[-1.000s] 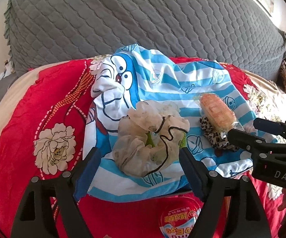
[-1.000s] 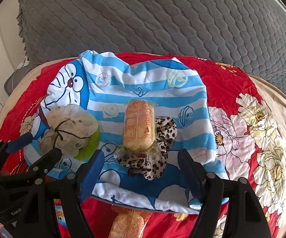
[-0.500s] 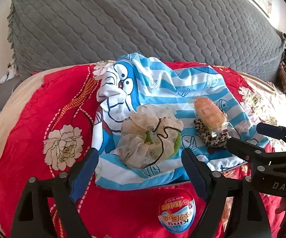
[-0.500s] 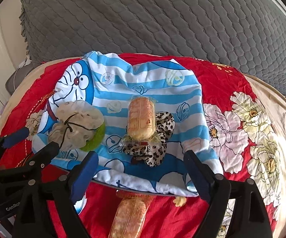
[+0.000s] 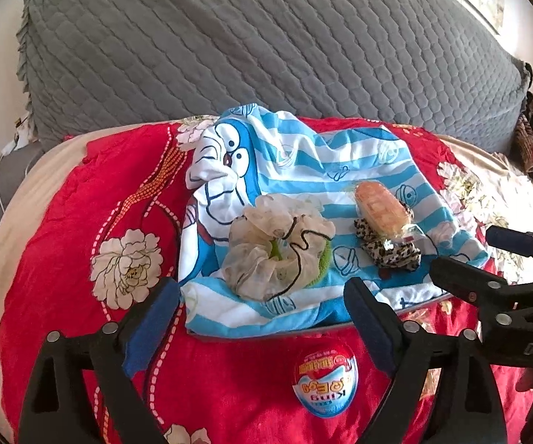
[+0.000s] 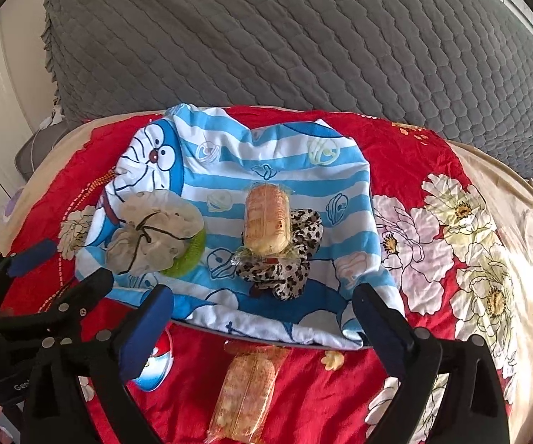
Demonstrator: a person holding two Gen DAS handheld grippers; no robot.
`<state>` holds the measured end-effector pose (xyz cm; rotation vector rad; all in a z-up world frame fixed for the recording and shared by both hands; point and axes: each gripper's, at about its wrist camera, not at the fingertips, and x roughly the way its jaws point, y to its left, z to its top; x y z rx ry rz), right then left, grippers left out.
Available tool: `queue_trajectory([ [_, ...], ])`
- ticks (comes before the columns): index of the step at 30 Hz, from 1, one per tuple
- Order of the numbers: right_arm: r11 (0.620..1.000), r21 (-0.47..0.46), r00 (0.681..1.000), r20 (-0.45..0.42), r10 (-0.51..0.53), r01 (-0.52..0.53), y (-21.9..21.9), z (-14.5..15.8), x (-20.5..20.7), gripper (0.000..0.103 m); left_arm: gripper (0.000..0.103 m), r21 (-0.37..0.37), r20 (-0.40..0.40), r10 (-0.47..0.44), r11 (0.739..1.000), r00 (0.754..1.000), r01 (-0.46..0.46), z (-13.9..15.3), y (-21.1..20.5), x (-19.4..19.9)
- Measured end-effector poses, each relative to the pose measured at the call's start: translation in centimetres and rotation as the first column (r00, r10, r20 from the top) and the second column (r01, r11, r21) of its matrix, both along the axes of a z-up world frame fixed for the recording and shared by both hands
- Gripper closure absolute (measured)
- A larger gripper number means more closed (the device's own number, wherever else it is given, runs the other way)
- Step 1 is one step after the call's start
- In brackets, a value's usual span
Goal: Organize objects
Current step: 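Pull both open tools back from the tray toward the egg toy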
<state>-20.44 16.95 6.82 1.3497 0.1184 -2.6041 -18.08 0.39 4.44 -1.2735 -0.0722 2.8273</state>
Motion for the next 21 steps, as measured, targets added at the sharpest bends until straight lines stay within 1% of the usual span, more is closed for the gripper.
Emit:
queue_trajectory([
  [8,1.0,-0.008,1.0,-0.01,0.001,-0.001,0.5,0.9,1.9,0.005,0.008,0.0,-0.01,-0.015,1.0,1.0,0.015,0.7,0.4,1.4],
  [11,1.0,-0.012,1.0,-0.015,-0.001,0.001,0.7,1.2,2.8,0.005,0.004,-0.004,-0.012,-0.02,1.0,1.0,0.019,0.9,0.6,2.0],
  [17,1.0,-0.025,1.0,-0.019,-0.011,0.011,1.3,1.6,4.3,0.005,0.004,-0.011,-0.017,-0.031,0.999,0.999,0.031,1.3,0.9,3.0],
  [21,0.999,-0.036,1.0,-0.024,-0.01,0.009,1.4,1.8,5.4,0.003,0.004,-0.01,-0.02,-0.031,0.999,0.999,0.031,1.6,0.9,3.6],
])
